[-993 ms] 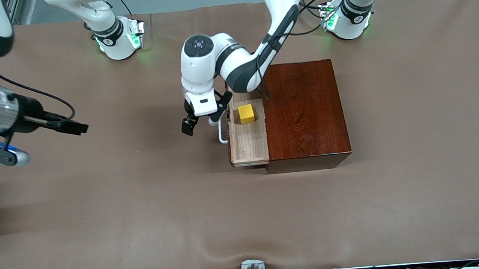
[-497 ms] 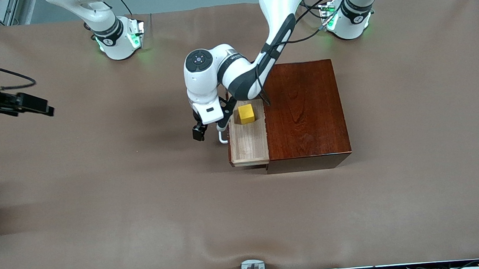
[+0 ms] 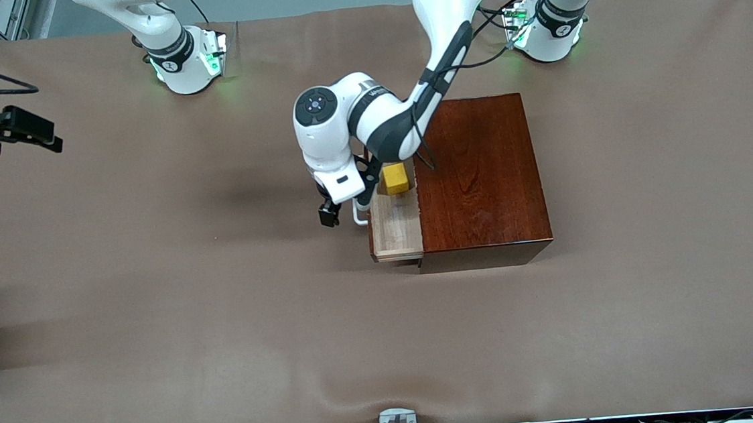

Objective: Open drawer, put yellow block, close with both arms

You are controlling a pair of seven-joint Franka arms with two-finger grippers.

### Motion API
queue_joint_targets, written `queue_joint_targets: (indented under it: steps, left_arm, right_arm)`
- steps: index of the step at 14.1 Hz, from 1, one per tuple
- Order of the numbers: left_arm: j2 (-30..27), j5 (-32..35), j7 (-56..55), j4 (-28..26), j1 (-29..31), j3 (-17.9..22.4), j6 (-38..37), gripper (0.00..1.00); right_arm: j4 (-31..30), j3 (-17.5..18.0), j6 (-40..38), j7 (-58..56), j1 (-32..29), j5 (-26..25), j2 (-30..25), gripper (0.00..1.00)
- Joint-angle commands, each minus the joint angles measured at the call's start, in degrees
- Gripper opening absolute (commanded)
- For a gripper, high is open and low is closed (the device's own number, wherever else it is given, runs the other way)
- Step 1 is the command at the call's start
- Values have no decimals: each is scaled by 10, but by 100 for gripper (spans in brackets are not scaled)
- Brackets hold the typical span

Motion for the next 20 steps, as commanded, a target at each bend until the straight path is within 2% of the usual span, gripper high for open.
queue_joint_targets:
  steps: [1, 3, 11, 20]
  left_arm:
    - [-17, -5, 8, -8, 15, 8, -52, 100]
    - [-17, -6, 7, -9, 19, 8, -85, 100]
    - [-16, -6, -17, -12, 36, 7, -185, 100]
    - [-18, -4, -17, -12, 44, 8, -202, 100]
  right_arm:
    - [-105, 0, 60, -32, -2, -14, -66, 100]
    - [-133, -1, 82, -43, -2, -9, -81, 100]
    - [-92, 0, 81, -53, -1, -8, -65, 100]
    - [-75, -2, 81, -53, -7, -8, -52, 100]
